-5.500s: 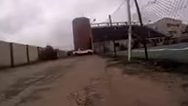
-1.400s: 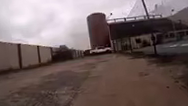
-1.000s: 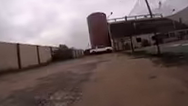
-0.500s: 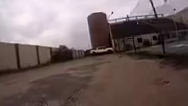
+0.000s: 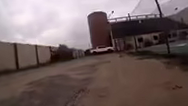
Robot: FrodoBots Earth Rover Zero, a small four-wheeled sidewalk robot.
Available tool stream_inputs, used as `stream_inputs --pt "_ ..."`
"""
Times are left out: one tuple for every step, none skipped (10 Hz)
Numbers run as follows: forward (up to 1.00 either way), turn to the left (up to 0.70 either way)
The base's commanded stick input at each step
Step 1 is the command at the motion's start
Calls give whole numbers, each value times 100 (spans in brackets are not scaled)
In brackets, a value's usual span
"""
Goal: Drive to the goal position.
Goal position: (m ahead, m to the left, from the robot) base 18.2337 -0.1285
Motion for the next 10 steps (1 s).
stream_inputs --pt "70 0" --pt "70 0" --pt "70 0" --pt "70 0" --pt "70 0" --pt "70 0" --pt "70 0" --pt "70 0" --pt "70 0" --pt "70 0"
